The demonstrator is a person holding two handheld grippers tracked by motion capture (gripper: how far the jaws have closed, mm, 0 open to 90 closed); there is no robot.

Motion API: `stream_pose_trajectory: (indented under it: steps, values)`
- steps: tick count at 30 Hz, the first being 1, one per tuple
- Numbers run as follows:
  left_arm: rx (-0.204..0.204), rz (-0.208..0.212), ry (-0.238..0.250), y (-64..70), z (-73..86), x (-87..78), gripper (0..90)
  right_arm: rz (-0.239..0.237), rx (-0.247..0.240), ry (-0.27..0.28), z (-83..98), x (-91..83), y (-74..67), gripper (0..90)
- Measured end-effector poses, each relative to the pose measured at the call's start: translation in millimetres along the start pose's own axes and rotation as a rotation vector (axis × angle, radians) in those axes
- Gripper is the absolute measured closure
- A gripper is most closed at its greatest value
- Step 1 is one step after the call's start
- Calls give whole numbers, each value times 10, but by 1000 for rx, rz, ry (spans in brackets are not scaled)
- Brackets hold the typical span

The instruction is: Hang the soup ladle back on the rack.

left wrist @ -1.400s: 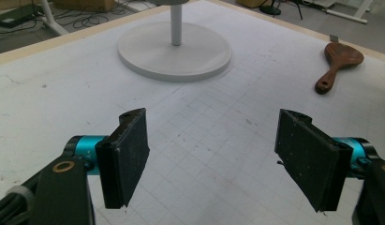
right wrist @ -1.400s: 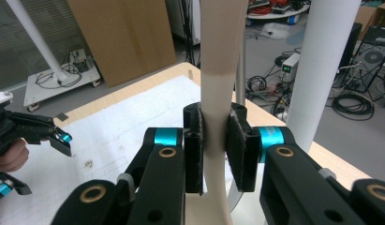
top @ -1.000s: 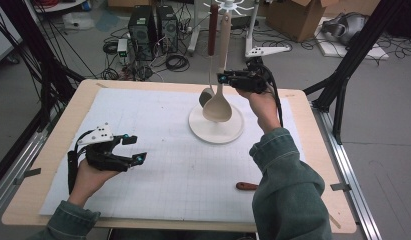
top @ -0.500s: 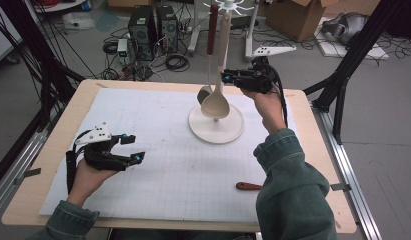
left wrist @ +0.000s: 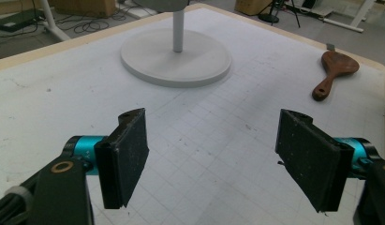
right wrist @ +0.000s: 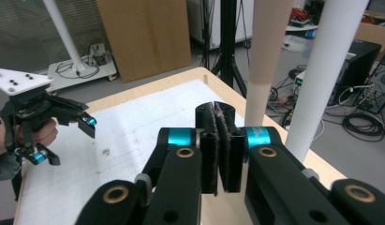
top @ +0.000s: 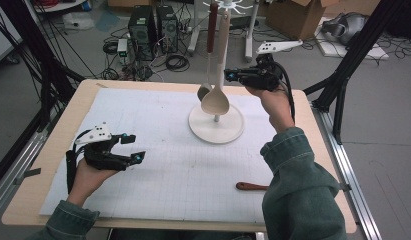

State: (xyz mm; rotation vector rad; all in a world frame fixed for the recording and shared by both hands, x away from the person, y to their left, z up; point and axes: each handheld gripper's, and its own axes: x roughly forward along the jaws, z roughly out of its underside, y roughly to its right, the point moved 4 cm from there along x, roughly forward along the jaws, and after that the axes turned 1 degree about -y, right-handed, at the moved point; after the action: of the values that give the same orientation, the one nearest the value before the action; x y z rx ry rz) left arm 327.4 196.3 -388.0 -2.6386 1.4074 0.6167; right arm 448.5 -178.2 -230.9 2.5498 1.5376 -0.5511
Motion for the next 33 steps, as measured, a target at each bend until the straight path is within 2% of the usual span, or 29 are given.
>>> stream_pose_trajectory:
  steps: [15,24,33]
  values:
    - [1,8,-6,5,2,21,258,4,-53,-2,-310,-185,-44,896]
    - [3,8,-9,4,6,23,256,-12,-85,23,-610,-247,-30,897]
    - [2,8,-8,1,7,25,253,5,-100,67,-936,-332,22,897]
